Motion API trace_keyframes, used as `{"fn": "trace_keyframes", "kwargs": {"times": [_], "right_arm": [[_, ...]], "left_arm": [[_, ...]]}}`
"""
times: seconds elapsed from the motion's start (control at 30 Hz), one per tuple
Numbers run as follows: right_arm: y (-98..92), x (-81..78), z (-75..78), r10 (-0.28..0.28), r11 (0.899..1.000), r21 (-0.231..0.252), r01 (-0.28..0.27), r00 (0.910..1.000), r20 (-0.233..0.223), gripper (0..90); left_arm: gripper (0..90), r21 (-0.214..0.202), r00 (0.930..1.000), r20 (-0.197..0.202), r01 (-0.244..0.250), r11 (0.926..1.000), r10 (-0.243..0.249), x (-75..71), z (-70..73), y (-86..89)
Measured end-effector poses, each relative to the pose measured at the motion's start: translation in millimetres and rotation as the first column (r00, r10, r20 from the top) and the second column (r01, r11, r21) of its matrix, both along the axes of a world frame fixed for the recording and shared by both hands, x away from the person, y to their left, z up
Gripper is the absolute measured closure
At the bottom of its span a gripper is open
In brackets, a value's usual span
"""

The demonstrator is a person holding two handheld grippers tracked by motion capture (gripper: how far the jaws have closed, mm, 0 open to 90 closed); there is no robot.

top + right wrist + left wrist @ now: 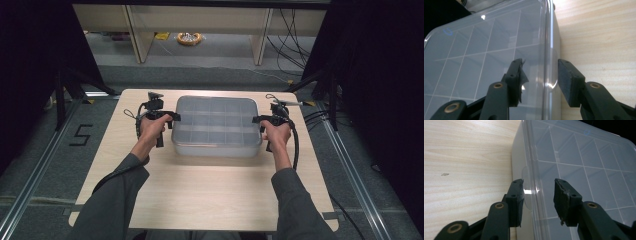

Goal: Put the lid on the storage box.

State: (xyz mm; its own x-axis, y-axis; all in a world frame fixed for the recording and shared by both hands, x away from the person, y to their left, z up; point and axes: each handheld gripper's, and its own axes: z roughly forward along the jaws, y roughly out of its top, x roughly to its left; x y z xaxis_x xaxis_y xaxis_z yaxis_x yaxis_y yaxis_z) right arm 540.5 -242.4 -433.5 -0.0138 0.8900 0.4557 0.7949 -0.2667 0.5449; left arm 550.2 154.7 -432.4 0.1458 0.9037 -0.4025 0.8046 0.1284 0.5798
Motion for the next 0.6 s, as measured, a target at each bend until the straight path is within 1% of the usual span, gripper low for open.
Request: {"fn": "trace_keyframes", "kwargs": {"times": [0.03, 0.07, 0.1, 0.13, 0.17, 0.2, 0.23, 0.27, 0.3, 0.33, 0.37, 0.4, 0.43, 0.47, 0.5, 0.53, 0.57, 0.6], "right_arm": [[1.0, 0.5, 0.5, -0.015, 1.000, 0.009, 0.015, 0.9999, -0.007, 59.0], [0.2, 0.2, -0.3, -0.008, 1.000, 0.015, 0.008, 0.9999, 0.012, 59.9], [-0.8, 0.5, 0.1, -0.014, 1.000, 0.018, 0.014, 0.9999, 0.008, 60.2], [-1.8, 1.0, -0.8, -0.025, 1.000, 0.017, 0.025, 0.9992, 0.030, 59.5], [-3.7, 1.0, 0.0, -0.028, 0.999, 0.016, 0.027, 0.9991, 0.031, 59.7], [-5.6, 1.4, 0.1, -0.034, 0.999, 0.037, 0.033, 0.9990, 0.030, 59.3], [-8.5, 1.4, 0.7, -0.048, 0.996, 0.072, 0.046, 0.9982, 0.036, 60.7], [-8.5, 1.4, 0.7, -0.048, 0.996, 0.072, 0.046, 0.9982, 0.036, 60.7], [-8.0, 1.6, 0.4, -0.054, 0.995, 0.083, 0.052, 0.9982, 0.025, 60.4], [-7.6, 2.4, -0.5, -0.039, 0.997, 0.067, 0.038, 0.9991, 0.014, 58.8], [-7.2, 3.3, -2.3, -0.039, 0.998, 0.056, 0.038, 0.9990, 0.021, 58.6], [-6.4, 3.5, -1.4, -0.045, 0.997, 0.065, 0.045, 0.9990, 0.001, 58.6], [-8.5, 4.1, -4.2, -0.017, 1.000, 0.022, 0.016, 0.9991, 0.040, 58.8], [-5.5, 4.3, -2.2, -0.027, 0.999, 0.030, 0.027, 0.9995, 0.013, 58.6], [-5.9, 4.5, -2.6, -0.019, 1.000, 0.006, 0.019, 0.9996, 0.021, 58.1], [-6.6, 3.7, -1.4, -0.006, 1.000, 0.010, 0.006, 0.9999, 0.011, 57.6], [-6.9, 3.6, -0.9, -0.016, 1.000, -0.021, 0.016, 0.9997, -0.016, 57.1], [-6.9, 3.2, -0.1, -0.028, 1.000, -0.003, 0.028, 0.9996, -0.010, 54.8]], "left_arm": [[59.2, 0.009, 1.0000, 0.003, 0.001, 1.0000, -0.001, 0.1, 0.1, -0.6], [59.2, 0.013, 1.0000, 0.000, 0.001, 0.9999, -0.001, 0.3, 0.5, -0.7], [60.3, 0.008, 1.0000, -0.002, 0.007, 0.9999, -0.007, 0.6, 0.7, -0.4], [63.5, 0.004, 1.0000, 0.003, 0.008, 1.0000, -0.008, 0.8, 0.2, -1.5], [63.6, 0.007, 1.0000, 0.006, 0.007, 1.0000, -0.007, 1.0, -0.3, -3.0], [62.8, 0.006, 0.9999, 0.003, 0.011, 0.9999, -0.011, 1.5, -0.8, -5.0], [60.4, 0.019, 0.9999, 0.006, 0.011, 0.9998, -0.011, 2.0, -1.3, -8.2], [60.4, 0.031, 0.9999, 0.010, 0.007, 0.9995, -0.007, 2.3, -1.5, -10.5], [58.9, 0.031, 1.0000, 0.009, 0.002, 0.9995, -0.002, 2.9, -1.2, -11.9], [57.4, 0.026, 1.0000, 0.006, 0.003, 0.9997, -0.003, 3.2, -0.7, -11.9], [57.2, 0.019, 1.0000, 0.003, 0.004, 0.9998, -0.004, 3.3, 0.5, -10.8], [56.5, 0.013, 1.0000, 0.006, -0.006, 0.9999, 0.006, 2.9, 2.1, -9.5], [54.4, 0.016, 1.0000, 0.007, -0.002, 0.9999, 0.002, 2.9, 3.2, -8.3], [53.5, 0.023, 0.9999, 0.010, -0.007, 0.9997, 0.007, 2.7, 3.8, -8.2], [53.1, 0.027, 0.9999, 0.010, -0.006, 0.9996, 0.006, 2.6, 4.3, -7.6], [52.0, 0.024, 0.9999, 0.010, -0.012, 0.9996, 0.012, 2.4, 4.6, -6.8], [51.5, 0.025, 0.9998, 0.011, -0.015, 0.9996, 0.014, 2.3, 4.5, -5.9], [51.2, 0.025, 0.9999, 0.006, -0.015, 0.9996, 0.015, 2.3, 4.1, -5.0]]}}
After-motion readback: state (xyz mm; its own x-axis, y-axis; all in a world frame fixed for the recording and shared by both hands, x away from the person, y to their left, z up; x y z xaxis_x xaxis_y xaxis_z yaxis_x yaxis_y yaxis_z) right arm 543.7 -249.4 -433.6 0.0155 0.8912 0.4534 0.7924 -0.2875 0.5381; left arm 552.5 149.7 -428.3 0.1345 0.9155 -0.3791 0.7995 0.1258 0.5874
